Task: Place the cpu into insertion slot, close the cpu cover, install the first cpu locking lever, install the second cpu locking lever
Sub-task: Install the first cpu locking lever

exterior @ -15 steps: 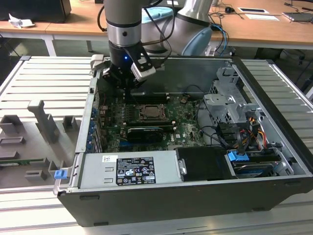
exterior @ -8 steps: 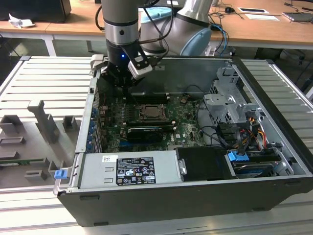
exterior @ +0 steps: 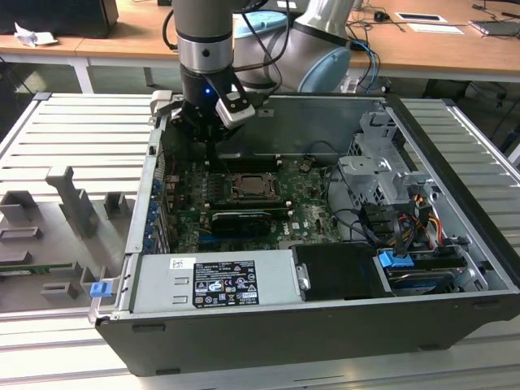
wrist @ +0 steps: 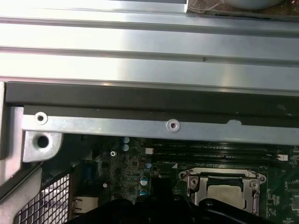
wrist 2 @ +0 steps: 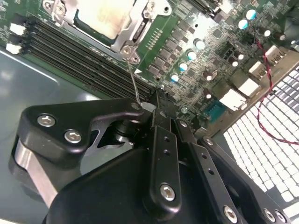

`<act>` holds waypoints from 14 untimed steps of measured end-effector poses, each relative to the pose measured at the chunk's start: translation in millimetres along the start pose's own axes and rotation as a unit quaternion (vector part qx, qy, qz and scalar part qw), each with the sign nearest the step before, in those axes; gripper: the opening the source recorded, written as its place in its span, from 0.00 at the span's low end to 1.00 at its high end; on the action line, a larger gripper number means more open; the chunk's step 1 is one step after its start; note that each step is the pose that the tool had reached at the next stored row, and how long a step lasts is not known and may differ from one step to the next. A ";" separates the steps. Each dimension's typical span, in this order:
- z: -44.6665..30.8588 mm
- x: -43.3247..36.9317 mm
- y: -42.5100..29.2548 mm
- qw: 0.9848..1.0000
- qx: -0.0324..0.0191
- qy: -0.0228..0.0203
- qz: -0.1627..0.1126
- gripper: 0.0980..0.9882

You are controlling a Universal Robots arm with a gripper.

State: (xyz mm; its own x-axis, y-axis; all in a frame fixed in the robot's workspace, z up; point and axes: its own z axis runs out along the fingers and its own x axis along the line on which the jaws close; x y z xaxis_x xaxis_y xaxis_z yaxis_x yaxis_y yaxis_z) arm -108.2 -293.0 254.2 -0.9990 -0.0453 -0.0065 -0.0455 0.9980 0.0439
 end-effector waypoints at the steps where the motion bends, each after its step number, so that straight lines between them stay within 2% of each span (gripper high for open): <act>1: 0.0 -2.5 -0.1 1.000 0.000 0.000 0.000 0.01; 14: 0.8 -18.1 -0.9 1.000 0.000 0.000 0.000 0.01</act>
State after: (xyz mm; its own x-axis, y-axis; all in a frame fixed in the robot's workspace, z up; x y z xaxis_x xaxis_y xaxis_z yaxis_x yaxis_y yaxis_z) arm -90.0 -293.0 253.5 -0.9989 -0.0455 -0.0066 -0.0457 0.9980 0.0439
